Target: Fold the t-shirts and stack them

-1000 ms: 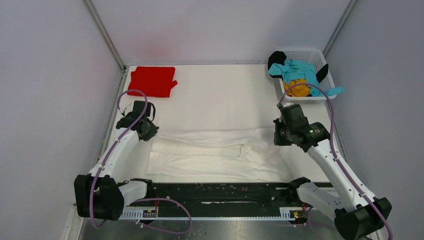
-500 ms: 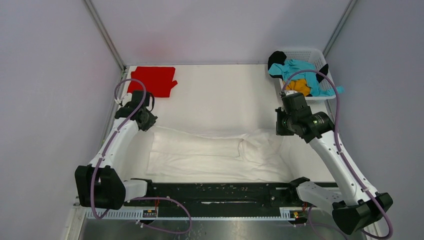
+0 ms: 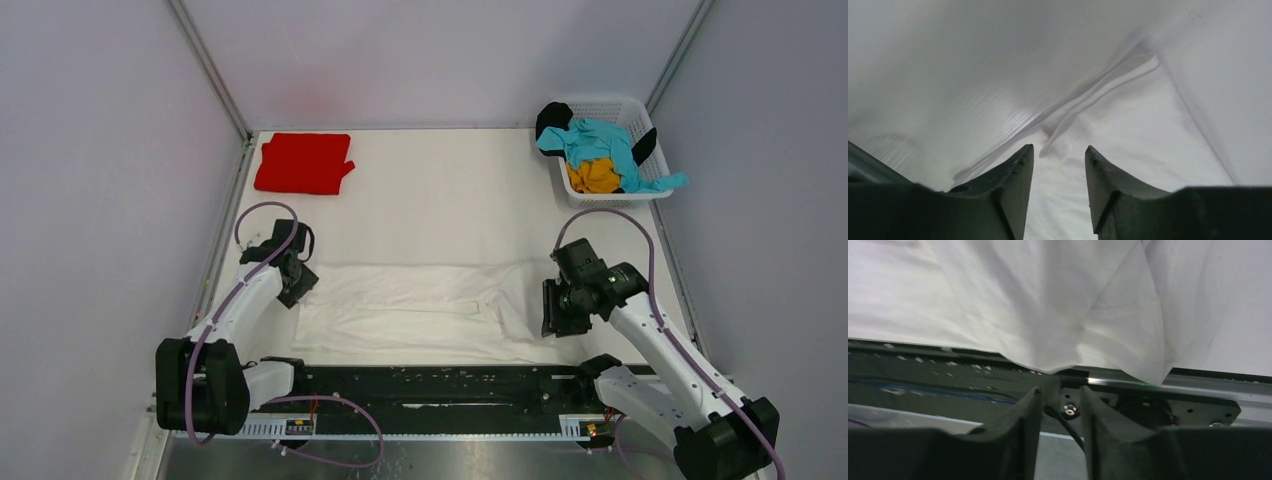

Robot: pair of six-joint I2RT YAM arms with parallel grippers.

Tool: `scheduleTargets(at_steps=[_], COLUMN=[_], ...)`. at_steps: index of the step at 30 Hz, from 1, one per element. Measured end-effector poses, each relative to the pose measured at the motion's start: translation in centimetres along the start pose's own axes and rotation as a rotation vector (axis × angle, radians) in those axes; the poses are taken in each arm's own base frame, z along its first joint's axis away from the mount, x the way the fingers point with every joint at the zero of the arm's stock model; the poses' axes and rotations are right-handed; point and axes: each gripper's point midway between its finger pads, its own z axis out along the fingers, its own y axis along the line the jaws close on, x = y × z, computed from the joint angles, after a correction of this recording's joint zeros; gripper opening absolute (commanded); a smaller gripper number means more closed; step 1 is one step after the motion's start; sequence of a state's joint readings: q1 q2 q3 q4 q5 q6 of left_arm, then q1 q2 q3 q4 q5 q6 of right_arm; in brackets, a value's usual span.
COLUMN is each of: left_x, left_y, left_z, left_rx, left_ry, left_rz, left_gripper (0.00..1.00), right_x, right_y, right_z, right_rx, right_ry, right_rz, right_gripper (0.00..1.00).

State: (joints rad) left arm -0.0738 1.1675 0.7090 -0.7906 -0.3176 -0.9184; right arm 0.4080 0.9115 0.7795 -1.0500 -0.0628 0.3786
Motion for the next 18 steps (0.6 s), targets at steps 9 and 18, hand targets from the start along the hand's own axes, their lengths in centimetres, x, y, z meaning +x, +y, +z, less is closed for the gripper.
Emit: scheduleTargets(at_steps=[9, 18], left_x=[-1.3, 1.4], left_y=[-0.9, -7.8], left_z=[-1.6, -3.7], left_rx=[0.042, 0.328], left_ry=[-0.03, 0.098], left_rz=[-0.028, 0.105], left_gripper=[0.99, 0.99], right_x=[1.2, -4.5], right_y=[0.9, 6.0], right_z=[0.0, 2.7], right_rx=[-0.072, -0.254], right_ry=[-0.005, -0.087], right_rz=[0.04, 0.147], right_gripper=[0.99, 0.99])
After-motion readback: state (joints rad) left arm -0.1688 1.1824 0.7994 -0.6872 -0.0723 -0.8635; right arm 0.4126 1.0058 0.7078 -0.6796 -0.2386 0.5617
